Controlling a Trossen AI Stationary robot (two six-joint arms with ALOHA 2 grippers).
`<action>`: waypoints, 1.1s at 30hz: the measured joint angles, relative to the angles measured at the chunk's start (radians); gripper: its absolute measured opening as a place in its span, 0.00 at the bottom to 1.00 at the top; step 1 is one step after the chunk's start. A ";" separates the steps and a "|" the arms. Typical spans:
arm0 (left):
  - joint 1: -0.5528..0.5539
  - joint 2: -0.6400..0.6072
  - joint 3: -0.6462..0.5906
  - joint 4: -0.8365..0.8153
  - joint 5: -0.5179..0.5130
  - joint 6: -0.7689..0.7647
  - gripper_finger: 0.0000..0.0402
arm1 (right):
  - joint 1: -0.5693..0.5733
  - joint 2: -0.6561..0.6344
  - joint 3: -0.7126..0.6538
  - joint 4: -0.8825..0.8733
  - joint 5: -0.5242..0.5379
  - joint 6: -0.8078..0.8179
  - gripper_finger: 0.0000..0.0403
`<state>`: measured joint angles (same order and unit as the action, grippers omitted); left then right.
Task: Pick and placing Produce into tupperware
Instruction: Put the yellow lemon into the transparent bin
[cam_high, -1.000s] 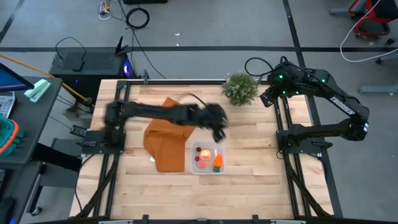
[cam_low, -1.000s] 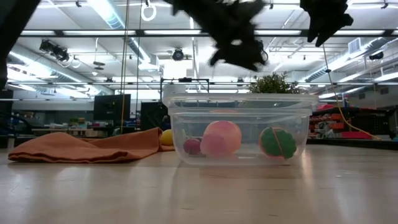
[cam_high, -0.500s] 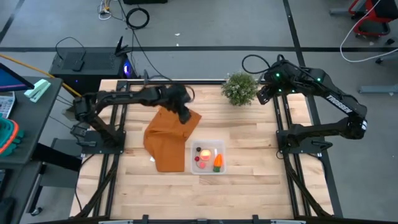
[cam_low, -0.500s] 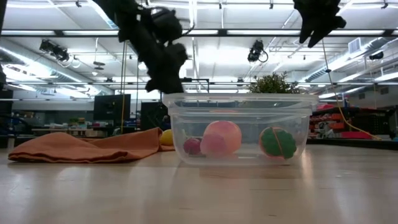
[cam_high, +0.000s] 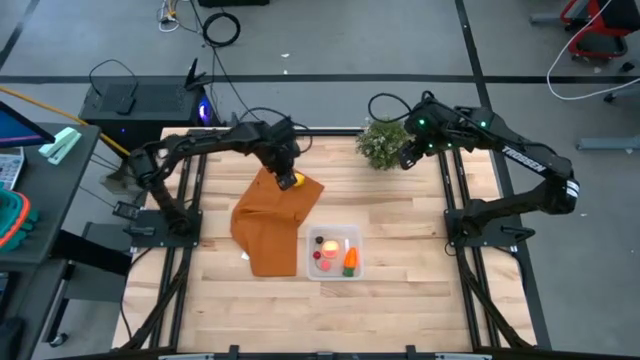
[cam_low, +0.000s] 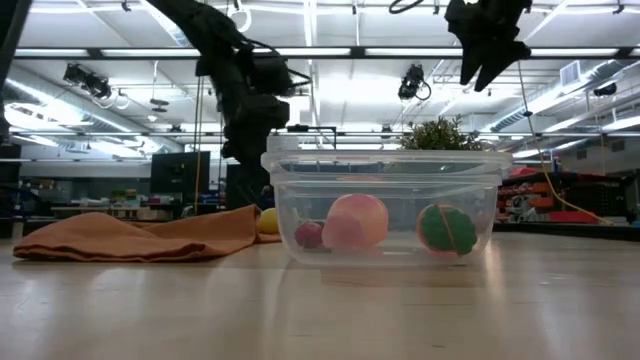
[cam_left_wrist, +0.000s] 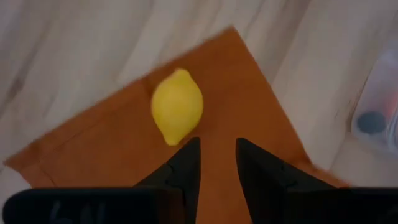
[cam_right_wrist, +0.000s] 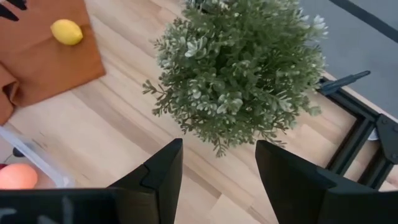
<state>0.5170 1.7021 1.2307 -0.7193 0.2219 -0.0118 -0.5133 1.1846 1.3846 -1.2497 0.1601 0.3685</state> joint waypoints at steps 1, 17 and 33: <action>-0.006 0.029 0.031 -0.039 -0.005 0.017 0.27 | 0.000 0.005 0.000 -0.001 -0.003 0.000 0.43; -0.065 0.221 0.308 -0.255 -0.186 0.190 0.27 | 0.004 -0.024 0.000 -0.010 -0.005 0.022 0.43; -0.174 0.221 0.308 -0.251 -0.233 0.233 0.27 | 0.006 -0.024 0.000 -0.010 -0.005 0.039 0.43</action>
<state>0.3429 1.9232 1.5387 -0.9706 -0.0110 0.2209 -0.5076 1.1610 1.3849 -1.2594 0.1555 0.4072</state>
